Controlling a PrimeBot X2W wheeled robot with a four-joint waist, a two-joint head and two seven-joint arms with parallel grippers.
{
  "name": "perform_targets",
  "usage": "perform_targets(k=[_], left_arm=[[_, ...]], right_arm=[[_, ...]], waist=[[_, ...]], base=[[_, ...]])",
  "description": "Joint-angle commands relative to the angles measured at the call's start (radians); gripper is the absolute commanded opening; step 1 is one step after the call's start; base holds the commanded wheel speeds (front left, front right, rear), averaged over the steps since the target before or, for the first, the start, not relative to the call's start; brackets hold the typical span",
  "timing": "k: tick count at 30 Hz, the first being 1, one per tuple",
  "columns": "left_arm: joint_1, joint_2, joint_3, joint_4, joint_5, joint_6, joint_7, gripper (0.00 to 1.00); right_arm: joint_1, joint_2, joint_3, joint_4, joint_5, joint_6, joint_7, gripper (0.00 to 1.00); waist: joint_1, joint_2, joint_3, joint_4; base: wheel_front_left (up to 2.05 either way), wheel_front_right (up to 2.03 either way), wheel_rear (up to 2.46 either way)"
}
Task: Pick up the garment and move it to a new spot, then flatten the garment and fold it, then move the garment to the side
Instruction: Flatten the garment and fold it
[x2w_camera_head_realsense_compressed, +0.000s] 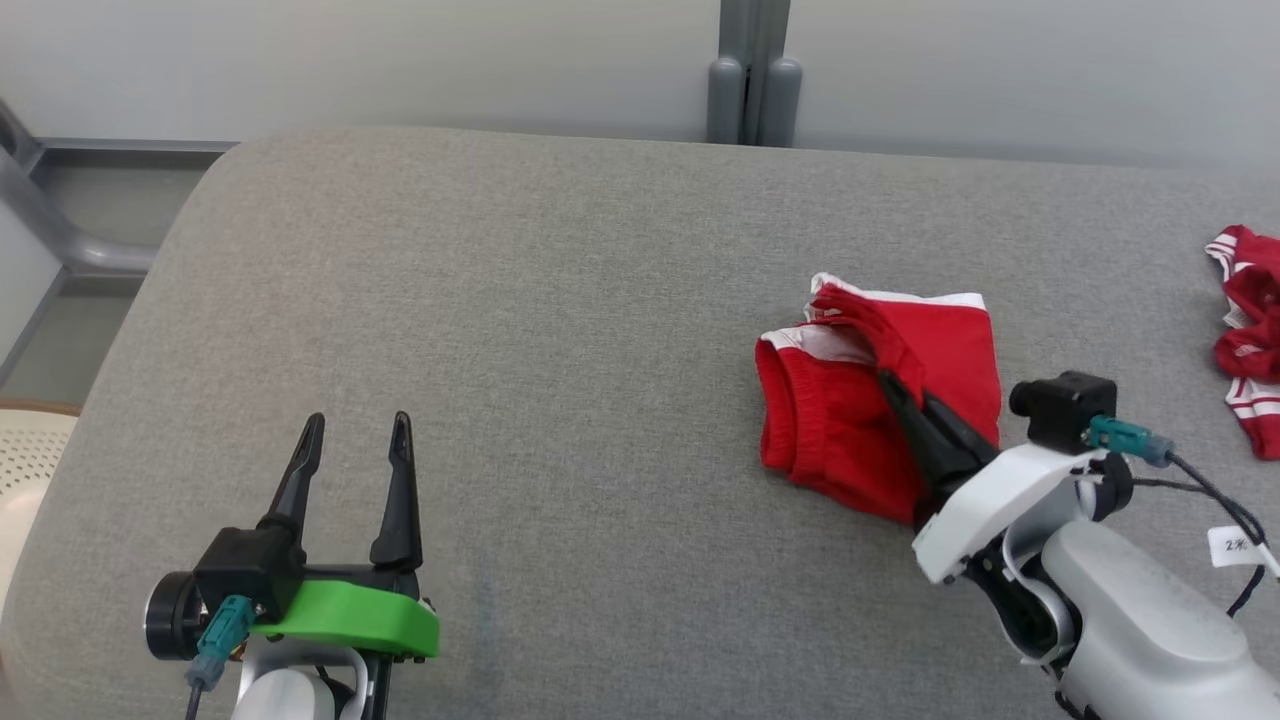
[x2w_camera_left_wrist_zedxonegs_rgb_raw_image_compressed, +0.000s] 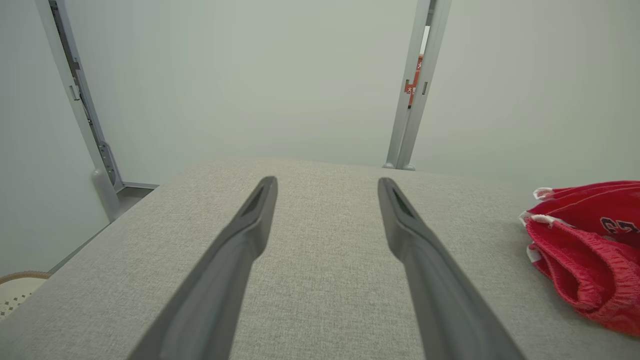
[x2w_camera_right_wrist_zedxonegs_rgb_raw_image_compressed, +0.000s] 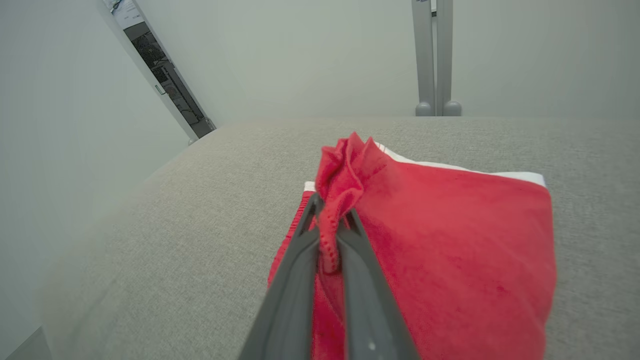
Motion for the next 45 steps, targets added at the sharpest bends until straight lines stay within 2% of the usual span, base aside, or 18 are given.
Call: perform_targets(k=[1, 9, 16, 17, 18, 19, 23, 27, 29, 32, 33, 34, 35, 36, 45], left_arm=[[0.011, 0.002, -0.003, -0.002, -0.008, 0.006, -0.003, 1.00], [0.022, 0.002, -0.019, -0.002, -0.022, 0.016, -0.003, 1.00], [0.021, 0.002, -0.026, 0.001, -0.023, 0.022, -0.003, 1.00], [0.020, 0.002, -0.027, 0.003, -0.023, 0.022, -0.003, 1.00], [0.018, 0.002, -0.029, 0.005, -0.022, 0.021, -0.003, 1.00], [0.018, 0.002, -0.030, 0.006, -0.022, 0.021, -0.003, 1.00], [0.021, 0.002, -0.028, 0.009, -0.019, 0.020, -0.003, 1.00], [0.026, 0.002, -0.025, 0.009, -0.011, 0.017, -0.003, 1.00], [0.026, 0.002, -0.029, 0.009, -0.009, 0.014, -0.003, 1.00], [0.020, 0.002, -0.036, 0.007, -0.009, 0.013, -0.003, 1.00], [0.015, 0.002, -0.039, 0.007, -0.008, 0.013, -0.003, 1.00], [0.009, 0.002, -0.042, 0.008, -0.006, 0.013, -0.003, 1.00], [0.003, 0.002, -0.045, 0.009, -0.005, 0.013, -0.003, 1.00], [-0.004, 0.002, -0.048, 0.009, -0.005, 0.013, -0.003, 1.00], [-0.042, 0.002, -0.082, 0.016, -0.019, 0.017, -0.003, 1.00]], right_arm=[[0.023, 0.003, 0.013, -0.013, -0.005, 0.000, 0.002, 0.00], [0.095, 0.017, 0.052, -0.051, -0.033, 0.000, -0.005, 0.00], [0.135, 0.034, 0.053, -0.062, -0.054, 0.000, -0.010, 0.00], [0.138, 0.037, 0.051, -0.062, -0.053, 0.000, -0.010, 0.44], [0.140, 0.040, 0.049, -0.066, -0.052, 0.000, -0.010, 1.00], [0.144, 0.042, 0.041, -0.070, -0.050, 0.000, -0.010, 1.00], [0.159, 0.038, -0.050, -0.117, -0.068, 0.000, -0.010, 1.00], [0.200, 0.033, -0.197, -0.173, -0.093, 0.000, -0.010, 1.00], [0.219, 0.029, -0.275, -0.182, -0.119, 0.000, -0.010, 1.00], [0.210, 0.017, -0.322, -0.156, -0.169, 0.000, -0.010, 1.00], [0.202, 0.019, -0.337, -0.137, -0.177, 0.000, -0.010, 0.92], [0.184, 0.023, -0.357, -0.113, -0.187, 0.000, -0.010, 0.39], [0.166, 0.027, -0.365, -0.097, -0.196, 0.000, -0.010, 0.09], [0.147, 0.032, -0.369, -0.070, -0.206, 0.000, -0.010, 0.00], [-0.015, 0.068, -0.350, 0.206, -0.296, 0.000, -0.010, 0.00]], waist=[[0.0000, 0.0000, 0.006, 0.024], [0.0000, 0.0000, 0.014, 0.054], [0.0000, 0.0000, 0.016, 0.054], [0.0000, 0.0000, 0.016, 0.053], [0.0000, 0.0000, 0.015, 0.052], [0.0000, 0.0000, 0.014, 0.051], [0.0000, 0.0000, 0.008, 0.043], [0.0000, 0.0000, 0.003, 0.037], [0.0000, 0.0000, 0.002, 0.036], [0.0000, 0.0000, 0.010, 0.039], [0.0000, 0.0000, 0.014, 0.040], [0.0000, 0.0000, 0.020, 0.042], [0.0000, 0.0000, 0.025, 0.044], [0.0000, 0.0000, 0.031, 0.047], [0.0000, 0.0000, 0.070, 0.089]], base=[[0.00, 0.00, 0.00], [0.00, 0.00, 0.00], [0.00, 0.00, 0.00], [0.00, 0.00, 0.00], [0.00, 0.00, 0.00], [0.00, 0.00, 0.00], [0.00, 0.00, 0.00], [0.00, 0.00, 0.00], [0.00, 0.00, 0.00], [0.00, 0.00, 0.00], [0.00, 0.00, 0.00], [0.00, 0.00, 0.00], [0.00, 0.00, 0.00], [0.00, 0.00, 0.00], [0.00, 0.00, 0.00]])
